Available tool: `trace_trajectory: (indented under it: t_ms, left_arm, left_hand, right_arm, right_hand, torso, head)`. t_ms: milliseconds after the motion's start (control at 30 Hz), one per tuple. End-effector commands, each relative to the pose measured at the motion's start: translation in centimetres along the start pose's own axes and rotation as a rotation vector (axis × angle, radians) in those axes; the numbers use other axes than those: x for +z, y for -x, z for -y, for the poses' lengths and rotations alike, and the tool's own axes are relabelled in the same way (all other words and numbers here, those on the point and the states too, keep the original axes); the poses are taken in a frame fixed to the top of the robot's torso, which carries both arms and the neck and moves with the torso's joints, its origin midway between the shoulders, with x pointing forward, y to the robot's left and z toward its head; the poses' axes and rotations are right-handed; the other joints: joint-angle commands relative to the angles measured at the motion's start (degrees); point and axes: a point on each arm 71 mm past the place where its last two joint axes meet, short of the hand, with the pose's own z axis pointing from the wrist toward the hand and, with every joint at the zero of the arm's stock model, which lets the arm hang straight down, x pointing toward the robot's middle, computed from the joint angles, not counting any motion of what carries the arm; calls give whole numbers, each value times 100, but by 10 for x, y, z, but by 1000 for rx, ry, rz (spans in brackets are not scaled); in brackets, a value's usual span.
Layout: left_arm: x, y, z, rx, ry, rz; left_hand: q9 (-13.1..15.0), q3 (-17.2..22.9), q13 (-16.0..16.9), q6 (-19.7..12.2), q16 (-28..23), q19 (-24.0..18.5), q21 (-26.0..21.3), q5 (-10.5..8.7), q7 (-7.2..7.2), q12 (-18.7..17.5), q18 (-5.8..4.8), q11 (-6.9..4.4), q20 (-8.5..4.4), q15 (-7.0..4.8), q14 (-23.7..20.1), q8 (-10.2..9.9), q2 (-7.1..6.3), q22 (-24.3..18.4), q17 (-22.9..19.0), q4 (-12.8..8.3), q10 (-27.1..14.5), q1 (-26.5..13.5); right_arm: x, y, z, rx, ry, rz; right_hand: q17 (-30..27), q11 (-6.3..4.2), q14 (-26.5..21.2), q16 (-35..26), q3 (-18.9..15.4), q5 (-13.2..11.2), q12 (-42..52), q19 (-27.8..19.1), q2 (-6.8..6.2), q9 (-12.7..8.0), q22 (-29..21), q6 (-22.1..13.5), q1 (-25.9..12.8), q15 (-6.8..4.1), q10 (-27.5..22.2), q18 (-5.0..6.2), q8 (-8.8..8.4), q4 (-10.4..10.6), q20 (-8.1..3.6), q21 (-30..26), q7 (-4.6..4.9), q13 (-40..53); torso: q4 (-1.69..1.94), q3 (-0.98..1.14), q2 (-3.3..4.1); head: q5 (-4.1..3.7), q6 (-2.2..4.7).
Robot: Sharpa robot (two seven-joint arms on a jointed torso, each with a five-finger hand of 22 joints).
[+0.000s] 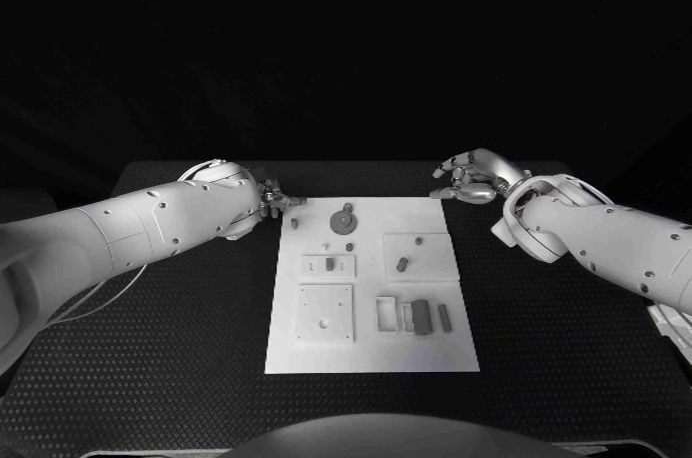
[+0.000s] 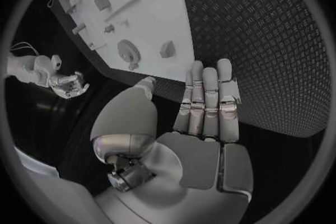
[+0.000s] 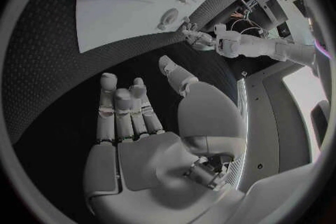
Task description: Assemble the parts on the task board
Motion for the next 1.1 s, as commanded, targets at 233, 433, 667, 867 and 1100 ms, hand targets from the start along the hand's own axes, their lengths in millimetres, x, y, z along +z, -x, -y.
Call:
trace_trajectory:
  t_ms: [233,433,667,867,1100]
  left_arm:
    - [0,4,-2,-176,-11,-73]
    - [0,6,-3,-282,-50,-82]
    - [-1,2,-4,-313,-51,-199]
    - [0,3,-6,-313,-38,-195]
    - [1,7,-8,-240,-17,-153]
  left_hand:
    - [-298,867,-479,-1098,-992,-1142,-997,760,423,-536,193,520,721,767,-1139,-104,-124,-500,-509,1,-1088,-1673]
    - [-319,1541,-753,-1530,-1668,-1913,-1157,2224,559,-682,240,716,1212,1192,-1674,122,181,-934,-806,-72,-1480,-2661]
    - [-328,1596,-850,-1599,-1691,-1831,-1094,5386,532,-423,264,693,1239,1219,-1579,650,773,-934,-768,-537,-1453,-2521]
    - [-480,1986,-875,-1638,-1617,-1649,-1083,2866,484,-78,301,629,1184,1151,-1459,1064,488,-890,-688,-1951,-1444,-2423]
    - [-542,2258,-738,-1210,-1172,-1061,-878,1219,238,625,303,368,905,860,-966,1725,245,-681,-468,-2466,-1070,-2959]
  right_arm:
    - [0,-1,-1,-1,10,-5]
    - [0,0,0,-2,9,-4]
    - [0,0,0,-2,8,-5]
    - [0,0,1,-2,7,-6]
    - [-1,0,1,-2,6,-6]
  right_hand:
    - [-6,-3,-5,27,14,-1,37,-33,-9,-8,86,6,-38,-43,-54,77,39,18,4,-27,70,-8]
    - [-7,-3,-5,27,13,-1,38,-33,-10,-8,86,6,-39,-43,-54,77,40,18,4,-27,70,-9]
    - [-8,-3,-5,28,12,-1,40,-33,-11,-9,86,5,-38,-43,-54,77,40,15,4,-27,70,-11]
    - [-9,-3,-5,29,13,-1,41,-33,-10,-9,86,4,-36,-43,-55,77,40,14,4,-26,70,-12]
    - [-9,-3,-5,30,13,-1,43,-32,-9,-10,86,4,-35,-43,-55,77,41,12,4,-26,70,-14]
  torso:
    - [6,2,-1]
    - [5,1,1]
    - [2,1,2]
    - [2,1,1]
    - [-1,3,1]
  head:
    - [0,13]
    - [11,21]
    - [8,29]
    - [5,29]
    - [-3,26]
